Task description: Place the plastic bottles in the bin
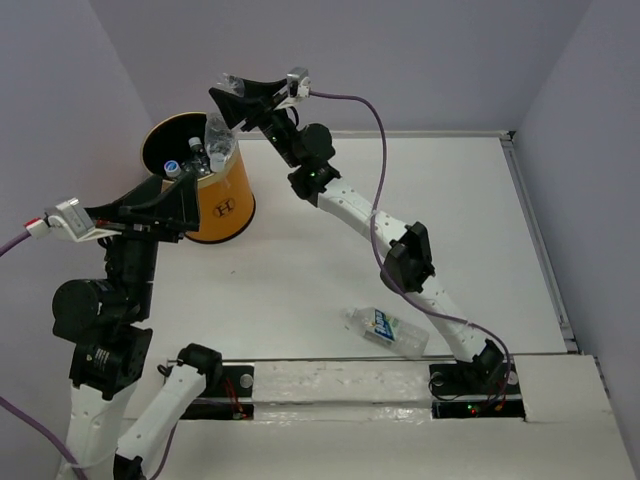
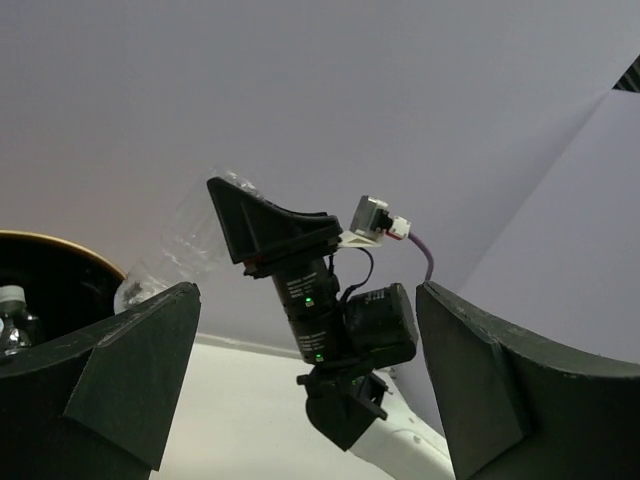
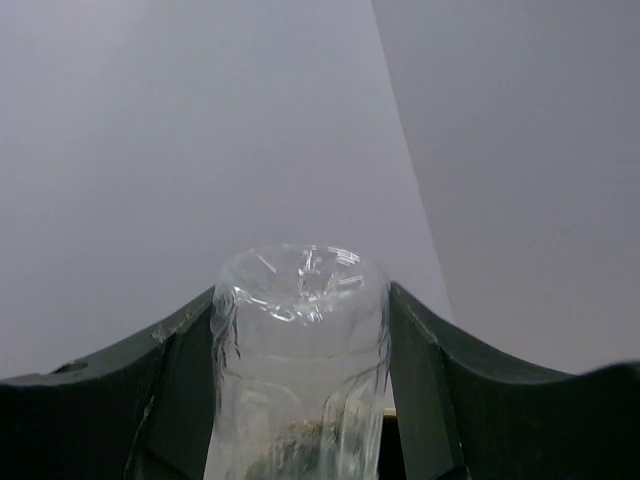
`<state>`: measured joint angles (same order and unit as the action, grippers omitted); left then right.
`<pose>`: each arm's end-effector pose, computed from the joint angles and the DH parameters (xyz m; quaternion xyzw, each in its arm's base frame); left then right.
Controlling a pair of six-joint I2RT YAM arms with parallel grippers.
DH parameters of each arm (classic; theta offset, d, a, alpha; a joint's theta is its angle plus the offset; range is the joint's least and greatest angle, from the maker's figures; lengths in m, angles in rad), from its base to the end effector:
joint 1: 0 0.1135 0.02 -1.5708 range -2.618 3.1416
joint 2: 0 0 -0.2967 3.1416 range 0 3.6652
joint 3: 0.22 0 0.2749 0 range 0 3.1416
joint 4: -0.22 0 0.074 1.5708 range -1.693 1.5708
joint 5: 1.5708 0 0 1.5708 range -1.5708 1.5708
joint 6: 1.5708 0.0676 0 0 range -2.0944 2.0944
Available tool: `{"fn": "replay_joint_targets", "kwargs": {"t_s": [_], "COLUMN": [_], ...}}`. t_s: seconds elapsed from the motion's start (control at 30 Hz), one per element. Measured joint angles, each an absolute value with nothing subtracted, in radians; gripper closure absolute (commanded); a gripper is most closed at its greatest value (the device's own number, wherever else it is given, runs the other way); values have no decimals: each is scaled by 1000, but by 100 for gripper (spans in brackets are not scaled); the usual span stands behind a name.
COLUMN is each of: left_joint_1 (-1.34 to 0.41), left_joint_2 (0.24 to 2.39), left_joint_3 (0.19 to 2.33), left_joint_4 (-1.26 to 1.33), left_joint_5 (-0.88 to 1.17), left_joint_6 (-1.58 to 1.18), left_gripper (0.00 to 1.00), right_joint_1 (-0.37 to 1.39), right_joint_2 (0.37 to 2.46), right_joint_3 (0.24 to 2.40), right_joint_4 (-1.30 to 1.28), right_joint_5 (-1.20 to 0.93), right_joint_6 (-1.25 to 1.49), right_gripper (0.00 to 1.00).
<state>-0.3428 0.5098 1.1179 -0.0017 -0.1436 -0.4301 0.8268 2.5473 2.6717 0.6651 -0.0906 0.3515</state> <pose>0.0623 -0.0120 0.5411 -0.0837 0.4593 -0.3023 0.8311 0.4182 0.4633 0.4728 -0.1302 0.3598 0.5276 0.7584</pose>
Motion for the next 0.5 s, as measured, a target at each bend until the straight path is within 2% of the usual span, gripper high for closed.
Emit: {"fn": "replay_joint_targets", "kwargs": {"t_s": [0.33,0.5], "left_joint_1": [-380,-380], "left_joint_2": [530,534], "left_joint_3": [1037,1011], "left_joint_4": [16,27], "left_joint_5": [-159,-158], "left_joint_6": [-435,-447], "left_gripper": [1,1], "right_joint_1": [828,827], "right_joint_2": [2631,2673], "right_joint_3": [2695,2680], "right_joint_4": [840,862], "right_joint_5": [57,65], "right_joint_6": [424,451], "right_gripper": [68,58]}}
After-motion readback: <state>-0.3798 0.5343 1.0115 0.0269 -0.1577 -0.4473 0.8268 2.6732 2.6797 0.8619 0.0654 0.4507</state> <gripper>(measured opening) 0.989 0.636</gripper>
